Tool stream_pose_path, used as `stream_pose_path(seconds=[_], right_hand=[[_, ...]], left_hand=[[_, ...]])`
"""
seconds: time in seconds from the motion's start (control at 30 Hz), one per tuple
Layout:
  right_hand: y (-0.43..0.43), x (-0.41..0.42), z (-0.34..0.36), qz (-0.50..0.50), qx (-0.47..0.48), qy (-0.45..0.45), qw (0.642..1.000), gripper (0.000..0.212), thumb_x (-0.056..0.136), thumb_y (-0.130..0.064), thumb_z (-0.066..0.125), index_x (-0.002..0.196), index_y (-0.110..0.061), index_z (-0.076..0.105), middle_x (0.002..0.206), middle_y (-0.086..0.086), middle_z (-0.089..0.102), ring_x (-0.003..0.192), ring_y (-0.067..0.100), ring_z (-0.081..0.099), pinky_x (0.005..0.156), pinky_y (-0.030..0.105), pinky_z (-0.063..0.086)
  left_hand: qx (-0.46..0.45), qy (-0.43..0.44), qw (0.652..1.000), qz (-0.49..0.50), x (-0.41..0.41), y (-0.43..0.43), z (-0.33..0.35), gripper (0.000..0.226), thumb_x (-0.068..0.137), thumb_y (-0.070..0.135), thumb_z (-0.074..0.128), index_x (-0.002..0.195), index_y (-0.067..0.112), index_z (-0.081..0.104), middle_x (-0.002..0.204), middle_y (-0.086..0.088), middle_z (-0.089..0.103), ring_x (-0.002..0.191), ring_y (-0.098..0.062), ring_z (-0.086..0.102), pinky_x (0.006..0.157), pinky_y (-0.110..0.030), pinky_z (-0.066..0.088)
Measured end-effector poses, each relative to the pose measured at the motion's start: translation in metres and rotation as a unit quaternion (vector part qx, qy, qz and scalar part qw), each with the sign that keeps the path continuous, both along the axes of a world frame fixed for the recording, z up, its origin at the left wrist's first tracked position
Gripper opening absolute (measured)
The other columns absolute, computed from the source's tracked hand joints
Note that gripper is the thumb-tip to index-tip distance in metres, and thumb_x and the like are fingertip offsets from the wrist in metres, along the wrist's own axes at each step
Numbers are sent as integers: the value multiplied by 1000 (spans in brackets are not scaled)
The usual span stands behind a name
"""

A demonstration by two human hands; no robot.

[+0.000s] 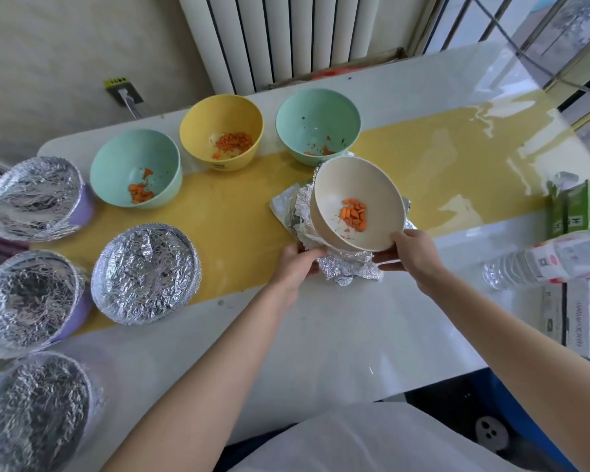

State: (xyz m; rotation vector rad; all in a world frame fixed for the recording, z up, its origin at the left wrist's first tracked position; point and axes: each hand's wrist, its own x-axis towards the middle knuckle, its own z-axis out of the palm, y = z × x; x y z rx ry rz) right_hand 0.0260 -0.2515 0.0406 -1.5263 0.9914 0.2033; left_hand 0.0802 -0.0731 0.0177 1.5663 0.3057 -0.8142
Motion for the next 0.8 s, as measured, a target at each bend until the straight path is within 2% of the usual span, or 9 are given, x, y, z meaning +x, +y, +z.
stream_pose_path(seconds=[0.13, 0.23, 0.3, 0.37, 0.47, 0.53, 0.7, 0.8], right_hand=[[1, 0, 9, -4, -11, -37, 999, 27, 88, -1, 30, 97, 7, 55, 69, 16, 63, 47, 14, 63, 49, 27, 56], [1, 0, 14, -13, -23, -61, 998, 27, 87, 0, 30, 98, 7, 54, 67, 18, 61, 45, 15, 62, 49, 27, 55], [-1, 0, 16, -13, -37, -71, 997, 27, 88, -1, 30, 99, 7, 53, 67, 18, 60, 46, 15, 62, 50, 29, 55], [-2, 2, 16, -13, -49, -76, 996, 26, 88, -2, 30, 99, 6, 53, 68, 17, 60, 47, 15, 63, 50, 30, 55], [0, 4, 15, -13, -51, -75, 996, 27, 88, -2, 30, 101, 5, 53, 68, 16, 58, 51, 19, 62, 49, 30, 55], [6, 6, 15, -11, -45, -77, 996, 27, 89, -2, 29, 101, 5, 52, 68, 16, 57, 53, 21, 62, 47, 29, 55], [15, 9, 20, -13, 0, -96, 995, 25, 89, 0, 29, 93, 7, 52, 63, 16, 56, 40, 14, 56, 44, 27, 53], [14, 10, 23, -23, -12, -104, 994, 22, 90, -2, 30, 93, 6, 51, 65, 14, 51, 40, 16, 54, 42, 26, 52]], left_hand=[[-74, -14, 996, 38, -8, -2, 20, 19, 85, 5, 57, 96, 18, 64, 87, 5, 67, 81, -10, 58, 67, -20, 43], [-115, -23, 987, 114, -11, -1, 29, 15, 82, 6, 57, 89, 17, 65, 85, 2, 66, 82, -15, 57, 71, -26, 41], [-63, -83, 985, 135, -11, 2, 36, 4, 74, 17, 60, 75, 17, 56, 75, -3, 54, 72, -16, 46, 65, -30, 34], [-27, -142, 977, 159, -11, 6, 45, 21, 70, 22, 58, 66, 18, 38, 64, 1, 34, 60, -12, 31, 56, -28, 26], [-20, -223, 957, 182, -12, 13, 55, 36, 83, 8, 51, 66, 20, 22, 56, 14, 19, 54, -8, 16, 50, -23, 20], [11, -251, 949, 191, -14, 17, 60, 37, 87, 1, 45, 67, 19, 20, 56, 13, 17, 54, -7, 14, 46, -19, 17], [61, -240, 938, 242, -12, 25, 65, 35, 88, 4, 43, 68, 18, 18, 63, 9, 17, 52, -7, 14, 46, -19, 17], [89, -252, 929, 257, -11, 34, 64, 34, 89, 5, 44, 67, 16, 20, 64, 6, 20, 51, -7, 17, 46, -20, 19]])
